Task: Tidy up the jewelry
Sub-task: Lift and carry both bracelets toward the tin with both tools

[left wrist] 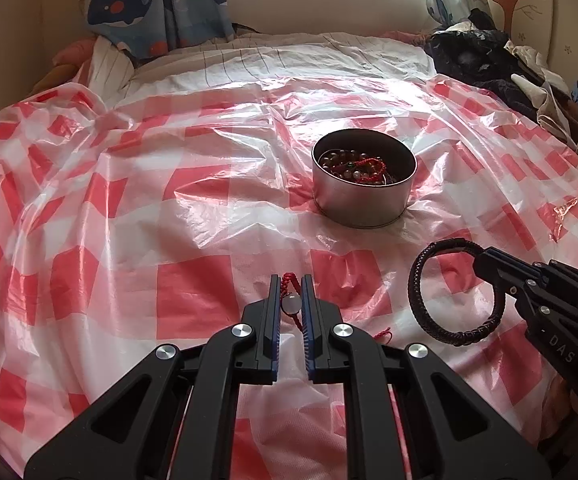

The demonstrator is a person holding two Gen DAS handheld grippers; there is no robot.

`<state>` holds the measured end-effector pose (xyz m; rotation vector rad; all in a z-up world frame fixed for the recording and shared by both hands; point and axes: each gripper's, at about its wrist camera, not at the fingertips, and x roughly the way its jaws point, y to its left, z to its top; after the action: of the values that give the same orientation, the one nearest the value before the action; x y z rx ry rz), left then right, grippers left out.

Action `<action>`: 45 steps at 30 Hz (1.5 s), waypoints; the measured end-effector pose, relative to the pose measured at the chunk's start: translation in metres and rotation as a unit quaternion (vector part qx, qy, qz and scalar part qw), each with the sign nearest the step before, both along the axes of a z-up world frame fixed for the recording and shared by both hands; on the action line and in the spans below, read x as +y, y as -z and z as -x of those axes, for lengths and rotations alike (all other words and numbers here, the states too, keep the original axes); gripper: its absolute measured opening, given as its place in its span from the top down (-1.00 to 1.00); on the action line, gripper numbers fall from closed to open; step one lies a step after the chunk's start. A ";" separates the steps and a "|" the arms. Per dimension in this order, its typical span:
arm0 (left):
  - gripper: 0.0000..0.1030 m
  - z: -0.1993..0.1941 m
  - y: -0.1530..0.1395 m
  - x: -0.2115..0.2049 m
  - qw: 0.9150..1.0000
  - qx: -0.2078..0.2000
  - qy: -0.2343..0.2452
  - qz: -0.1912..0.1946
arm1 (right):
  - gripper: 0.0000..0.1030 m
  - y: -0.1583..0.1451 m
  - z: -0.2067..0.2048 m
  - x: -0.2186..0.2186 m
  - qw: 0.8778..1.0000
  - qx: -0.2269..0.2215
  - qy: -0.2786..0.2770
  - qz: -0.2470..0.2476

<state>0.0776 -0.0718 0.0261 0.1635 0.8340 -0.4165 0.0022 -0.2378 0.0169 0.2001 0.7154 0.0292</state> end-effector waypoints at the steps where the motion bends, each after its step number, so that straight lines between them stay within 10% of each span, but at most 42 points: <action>1: 0.83 0.000 0.001 0.000 1.000 0.001 -0.001 -0.001 | 0.81 0.000 0.000 0.000 1.000 0.000 0.000 0.000; 17: 0.62 -0.012 0.028 0.004 0.998 0.048 -0.025 -0.037 | 0.79 0.008 -0.008 0.000 0.999 0.034 0.002 0.003; 21: 0.18 -0.013 0.028 0.007 0.997 0.041 -0.041 -0.049 | 0.10 0.013 -0.011 0.007 0.998 0.052 -0.003 0.024; 23: 0.20 -0.013 0.029 0.006 0.997 0.040 -0.037 -0.052 | 0.22 0.019 -0.015 0.010 0.997 0.070 -0.007 0.035; 26: 0.83 -0.009 0.027 0.000 0.998 0.040 -0.009 -0.049 | 0.72 0.023 -0.015 0.010 0.997 0.077 -0.011 0.029; 45: 0.83 0.001 0.003 -0.006 1.000 -0.012 0.003 -0.027 | 0.80 -0.001 -0.002 -0.002 1.000 -0.002 0.006 -0.009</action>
<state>0.0765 -0.0781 0.0228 0.2207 0.8213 -0.3961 0.0043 -0.2402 0.0178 0.2213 0.7097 0.0246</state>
